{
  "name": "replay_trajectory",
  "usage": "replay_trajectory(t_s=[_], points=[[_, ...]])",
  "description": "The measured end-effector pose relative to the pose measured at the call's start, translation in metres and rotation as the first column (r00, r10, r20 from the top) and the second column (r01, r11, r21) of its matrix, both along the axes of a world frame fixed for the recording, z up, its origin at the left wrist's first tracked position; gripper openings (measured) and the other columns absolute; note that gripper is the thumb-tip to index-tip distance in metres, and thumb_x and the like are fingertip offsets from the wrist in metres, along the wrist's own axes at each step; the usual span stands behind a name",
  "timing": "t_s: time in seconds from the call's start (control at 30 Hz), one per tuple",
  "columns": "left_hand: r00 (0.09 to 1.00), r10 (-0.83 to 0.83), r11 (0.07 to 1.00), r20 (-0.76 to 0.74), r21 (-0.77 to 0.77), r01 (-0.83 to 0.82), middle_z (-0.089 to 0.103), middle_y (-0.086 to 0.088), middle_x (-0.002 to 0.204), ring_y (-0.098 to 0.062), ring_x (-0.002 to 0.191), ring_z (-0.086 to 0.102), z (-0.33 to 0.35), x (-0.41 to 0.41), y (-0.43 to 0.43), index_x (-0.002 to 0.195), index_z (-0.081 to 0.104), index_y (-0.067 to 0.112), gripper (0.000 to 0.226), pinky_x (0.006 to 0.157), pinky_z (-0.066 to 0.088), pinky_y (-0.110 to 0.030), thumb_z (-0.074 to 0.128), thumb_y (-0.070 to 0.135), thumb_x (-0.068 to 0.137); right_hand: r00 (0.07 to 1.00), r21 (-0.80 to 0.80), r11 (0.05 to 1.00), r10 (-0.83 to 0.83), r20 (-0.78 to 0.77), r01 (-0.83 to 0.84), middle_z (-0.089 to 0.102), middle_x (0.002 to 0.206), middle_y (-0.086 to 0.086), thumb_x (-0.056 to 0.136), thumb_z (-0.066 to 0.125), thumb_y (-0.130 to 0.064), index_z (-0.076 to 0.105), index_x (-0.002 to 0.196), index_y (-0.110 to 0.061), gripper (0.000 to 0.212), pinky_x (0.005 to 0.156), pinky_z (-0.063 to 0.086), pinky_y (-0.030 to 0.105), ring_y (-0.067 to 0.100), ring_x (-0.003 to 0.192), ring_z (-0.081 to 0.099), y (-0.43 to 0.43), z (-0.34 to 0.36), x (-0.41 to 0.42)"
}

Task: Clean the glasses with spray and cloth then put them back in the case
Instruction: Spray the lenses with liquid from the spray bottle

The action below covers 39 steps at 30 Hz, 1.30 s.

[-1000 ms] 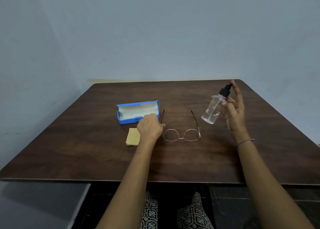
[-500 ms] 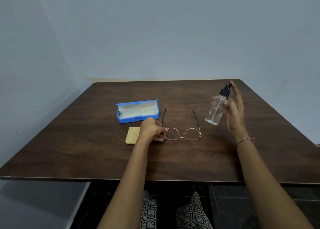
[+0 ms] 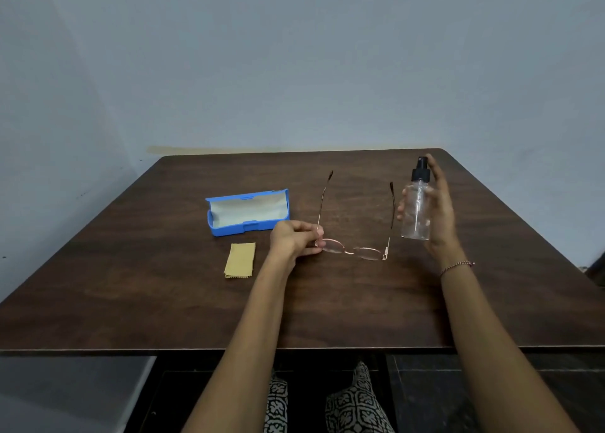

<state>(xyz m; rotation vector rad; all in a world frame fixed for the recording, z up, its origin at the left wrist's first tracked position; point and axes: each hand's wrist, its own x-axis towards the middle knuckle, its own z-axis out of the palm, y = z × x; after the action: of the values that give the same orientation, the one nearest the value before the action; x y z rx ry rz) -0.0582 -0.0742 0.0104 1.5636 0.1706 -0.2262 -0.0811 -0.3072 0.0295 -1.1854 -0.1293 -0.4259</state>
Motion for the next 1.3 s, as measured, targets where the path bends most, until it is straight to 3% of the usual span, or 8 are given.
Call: replay_trajectory(t_s=[0.13, 0.27, 0.4, 0.57, 0.7, 0.87, 1.0, 1.3], points=[[0.981, 0.072, 0.997, 0.179, -0.04, -0.066, 0.064, -0.008, 0.07, -0.006, 0.05, 0.064, 0.001, 0.009, -0.013, 0.094, 0.066, -0.005, 0.011, 0.054, 0.056, -0.018, 0.066, -0.002, 0.083, 1.0, -0.021, 1.0, -0.001, 0.019, 0.002, 0.055, 0.078, 0.005, 0.095, 0.049, -0.02, 0.036, 0.139, -0.037, 0.049, 0.048, 0.049, 0.025, 0.016, 0.055, 0.054, 0.003, 0.002, -0.005], [0.926, 0.181, 0.983, 0.332, -0.052, -0.174, 0.07, -0.006, 0.079, -0.013, 0.069, 0.07, 0.006, 0.023, -0.018, 0.085, 0.068, 0.008, 0.008, 0.068, 0.058, -0.024, 0.068, 0.0, 0.082, 1.0, -0.165, 0.986, 0.007, 0.018, -0.003, 0.061, 0.091, 0.005, 0.085, 0.062, -0.012, 0.033, 0.141, -0.042, 0.07, 0.051, 0.052, 0.029, 0.017, 0.059, 0.055, 0.006, 0.003, -0.008], [0.864, 0.22, 0.974, 0.453, -0.05, -0.221, 0.07, -0.001, 0.081, -0.008, 0.075, 0.069, 0.012, 0.037, -0.02, 0.088, 0.07, 0.009, 0.012, 0.07, 0.057, -0.02, 0.069, 0.0, 0.08, 0.997, -0.356, 0.932, 0.073, -0.017, -0.074, 0.058, 0.114, 0.014, 0.08, 0.067, -0.009, 0.033, 0.141, -0.044, 0.077, 0.057, 0.053, 0.029, 0.019, 0.063, 0.057, 0.011, 0.0, -0.004], [0.795, 0.222, 0.97, 0.564, -0.044, -0.24, 0.069, 0.003, 0.077, -0.013, 0.077, 0.069, 0.006, 0.044, -0.02, 0.088, 0.071, 0.009, 0.013, 0.067, 0.054, -0.014, 0.072, 0.001, 0.077, 0.992, -0.657, 0.744, 0.079, -0.094, -0.122, 0.061, 0.109, 0.005, 0.086, 0.062, -0.003, 0.036, 0.136, -0.049, 0.073, 0.059, 0.056, 0.034, 0.023, 0.065, 0.056, 0.021, -0.007, -0.002], [0.751, 0.206, 0.969, 0.627, -0.027, -0.244, 0.069, 0.009, 0.077, -0.013, 0.081, 0.069, 0.002, 0.048, -0.018, 0.081, 0.071, 0.021, 0.018, 0.077, 0.057, -0.033, 0.075, 0.004, 0.075, 1.0, -0.841, 0.541, 0.011, -0.016, -0.019, 0.062, 0.115, -0.008, 0.084, 0.068, -0.015, 0.038, 0.131, -0.047, 0.065, 0.072, 0.056, 0.037, 0.011, 0.061, 0.06, 0.029, -0.009, 0.001], [0.685, 0.165, 0.966, 0.71, 0.023, -0.256, 0.067, 0.013, 0.078, 0.0, 0.079, 0.065, 0.005, 0.043, -0.019, 0.087, 0.072, 0.015, 0.015, 0.075, 0.054, -0.018, 0.075, 0.006, 0.076, 0.997, -0.931, 0.364, -0.074, 0.007, 0.033, 0.061, 0.101, -0.005, 0.084, 0.066, -0.02, 0.033, 0.132, -0.045, 0.064, 0.056, 0.04, 0.018, -0.002, 0.055, 0.054, 0.039, -0.011, 0.005], [0.656, 0.159, 0.969, 0.738, 0.011, -0.247, 0.068, 0.011, 0.078, 0.001, 0.078, 0.065, 0.006, 0.042, -0.019, 0.085, 0.071, 0.018, 0.017, 0.074, 0.053, -0.016, 0.075, 0.005, 0.075, 0.981, -0.951, 0.283, -0.177, 0.074, 0.123, 0.059, 0.092, -0.011, 0.083, 0.063, -0.02, 0.031, 0.13, -0.046, 0.063, 0.063, 0.045, 0.029, 0.004, 0.061, 0.047, 0.043, -0.012, 0.007], [0.615, 0.171, 0.968, 0.77, -0.016, -0.249, 0.068, 0.006, 0.076, 0.0, 0.075, 0.064, 0.006, 0.041, -0.02, 0.084, 0.073, 0.009, 0.012, 0.07, 0.049, -0.011, 0.074, 0.001, 0.075, 0.954, -0.953, 0.222, -0.262, 0.142, 0.203, 0.055, 0.09, -0.017, 0.081, 0.06, -0.017, 0.03, 0.124, -0.045, 0.059, 0.067, 0.049, 0.034, 0.023, 0.081, 0.061, 0.047, -0.012, 0.003]])
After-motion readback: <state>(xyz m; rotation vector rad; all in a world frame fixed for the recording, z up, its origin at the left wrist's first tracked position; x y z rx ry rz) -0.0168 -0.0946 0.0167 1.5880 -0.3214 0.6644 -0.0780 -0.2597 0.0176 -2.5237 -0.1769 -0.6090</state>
